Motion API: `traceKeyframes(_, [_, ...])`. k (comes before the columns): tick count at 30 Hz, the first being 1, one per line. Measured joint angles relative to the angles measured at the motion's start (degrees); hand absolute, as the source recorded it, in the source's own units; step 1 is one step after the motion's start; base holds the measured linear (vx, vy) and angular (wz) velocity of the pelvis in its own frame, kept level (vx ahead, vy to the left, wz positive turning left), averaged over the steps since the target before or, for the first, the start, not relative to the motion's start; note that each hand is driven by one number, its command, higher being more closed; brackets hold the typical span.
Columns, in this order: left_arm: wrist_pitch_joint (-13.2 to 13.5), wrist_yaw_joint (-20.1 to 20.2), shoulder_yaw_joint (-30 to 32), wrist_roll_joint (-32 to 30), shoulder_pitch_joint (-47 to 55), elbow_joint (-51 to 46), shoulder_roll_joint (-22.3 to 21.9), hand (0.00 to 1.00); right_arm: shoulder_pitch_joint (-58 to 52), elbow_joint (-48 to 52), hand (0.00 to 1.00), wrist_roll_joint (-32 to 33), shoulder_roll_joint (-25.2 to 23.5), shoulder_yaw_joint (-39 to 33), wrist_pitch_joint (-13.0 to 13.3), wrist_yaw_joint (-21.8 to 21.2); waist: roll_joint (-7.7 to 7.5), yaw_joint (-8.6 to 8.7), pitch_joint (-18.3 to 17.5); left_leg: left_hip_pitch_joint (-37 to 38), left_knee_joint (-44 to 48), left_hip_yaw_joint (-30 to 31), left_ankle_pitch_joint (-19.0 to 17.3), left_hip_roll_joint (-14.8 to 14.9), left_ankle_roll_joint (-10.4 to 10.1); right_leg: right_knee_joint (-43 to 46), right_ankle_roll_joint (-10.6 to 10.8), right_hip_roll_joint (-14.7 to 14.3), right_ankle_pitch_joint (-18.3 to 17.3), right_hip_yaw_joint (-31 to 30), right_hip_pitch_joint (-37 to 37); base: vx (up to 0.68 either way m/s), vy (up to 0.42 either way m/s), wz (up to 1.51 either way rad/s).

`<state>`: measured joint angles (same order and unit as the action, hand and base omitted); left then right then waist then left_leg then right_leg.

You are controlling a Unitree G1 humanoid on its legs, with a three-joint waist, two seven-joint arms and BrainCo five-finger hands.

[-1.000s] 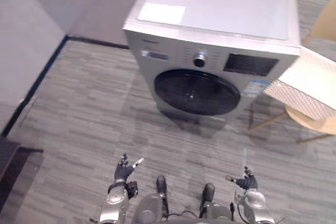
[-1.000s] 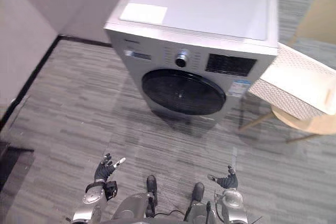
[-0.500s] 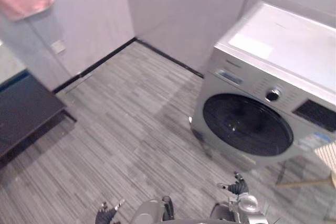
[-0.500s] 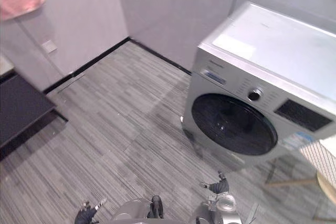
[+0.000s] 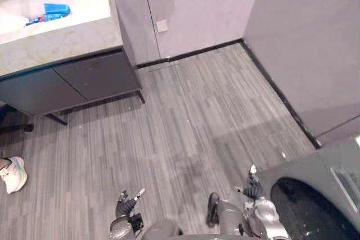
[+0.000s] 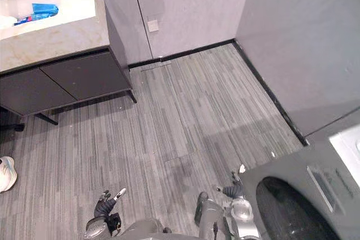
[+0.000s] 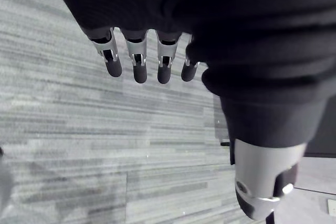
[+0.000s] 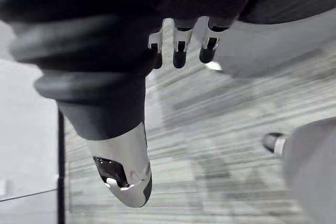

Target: Pick up the laundry basket with both hands and put the clothes into the washing machine.

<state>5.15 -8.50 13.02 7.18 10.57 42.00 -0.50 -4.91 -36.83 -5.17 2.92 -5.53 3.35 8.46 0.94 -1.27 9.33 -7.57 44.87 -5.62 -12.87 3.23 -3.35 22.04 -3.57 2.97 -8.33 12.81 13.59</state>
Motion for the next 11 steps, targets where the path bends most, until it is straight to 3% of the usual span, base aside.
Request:
traceKeyframes(2, [-0.02,1.01,-0.11,-0.02,-0.41,-0.80,0.03,0.00,0.22,0.34,0.00,0.06,-0.31,-0.17,0.38,0.05,-1.04,-0.89,-0.33,-3.24,5.94,-7.18,-1.63,6.23,2.05,-1.89,-0.85,-0.64,-0.53,0.44,-4.18,0.33,-0.150,0.02])
traceKeyframes(4, [0.15,1.10,-0.08,-0.02,-0.63,-2.11,0.00,0.00,0.05,0.12,0.00,0.07,0.11,-0.55,0.31,0.05,-1.33,-1.01,-0.43,-5.16,2.62,-9.50,-1.71,8.87,2.19,-4.45,-0.85,-0.01,-0.54,1.44,-6.56,0.31,-0.101,0.17])
traceKeyframes(5, [0.27,1.10,-0.04,-0.15,-0.87,-2.15,0.22,0.00,-0.21,0.07,0.00,0.03,0.39,-1.46,0.16,0.13,-1.27,-0.97,-0.44,-6.27,-3.75,-10.56,-1.55,10.35,1.91,-6.75,-0.68,0.73,-0.58,3.19,-8.45,0.22,-0.020,0.33])
traceKeyframes(7, [0.17,1.08,-0.06,-0.16,-1.53,-1.83,0.21,0.00,-1.00,-0.21,0.00,0.01,0.58,-2.32,0.09,0.16,-1.17,-0.97,-0.50,-6.49,-12.50,-10.63,-0.49,10.66,0.20,-7.82,-0.02,1.42,-0.68,4.90,-9.64,0.17,0.049,0.43])
traceKeyframes(8, [0.16,1.04,-0.13,-0.22,-1.97,-1.50,0.22,0.00,-1.64,-1.80,0.00,-0.14,1.06,-2.88,0.05,0.28,-0.57,-1.01,-0.82,-5.90,-21.60,-10.41,3.73,10.69,-2.41,-7.99,1.65,1.46,-1.48,5.90,-10.35,0.16,0.134,0.35])
traceKeyframes(9, [0.17,1.06,-0.20,-0.23,-1.75,-1.14,0.12,0.00,-1.63,-2.60,0.00,-0.21,1.78,-2.96,-0.05,0.27,0.84,-1.08,-1.64,-5.64,-25.86,-9.27,10.86,11.03,-2.12,-7.74,2.86,0.68,-2.24,6.07,-10.49,0.13,0.156,0.23])
traceKeyframes(10, [0.12,1.07,-0.24,-0.25,-1.63,-0.64,0.35,0.00,-1.60,-3.04,0.00,-0.22,2.07,-3.02,-0.09,0.28,1.26,-1.06,-1.96,-5.10,-26.95,-8.83,9.93,11.00,-1.98,-7.36,3.47,0.45,-2.65,5.97,-10.47,0.14,0.200,0.16])
traceKeyframes(11, [0.11,1.07,-0.25,-0.34,-1.86,-0.01,1.22,0.00,-1.47,-3.85,0.00,-0.52,1.42,-3.08,-0.17,0.30,0.32,-0.82,-2.11,-4.14,-29.06,-8.77,9.85,10.01,-1.89,-7.13,3.82,1.46,-2.80,5.90,-10.48,0.09,0.136,0.12])
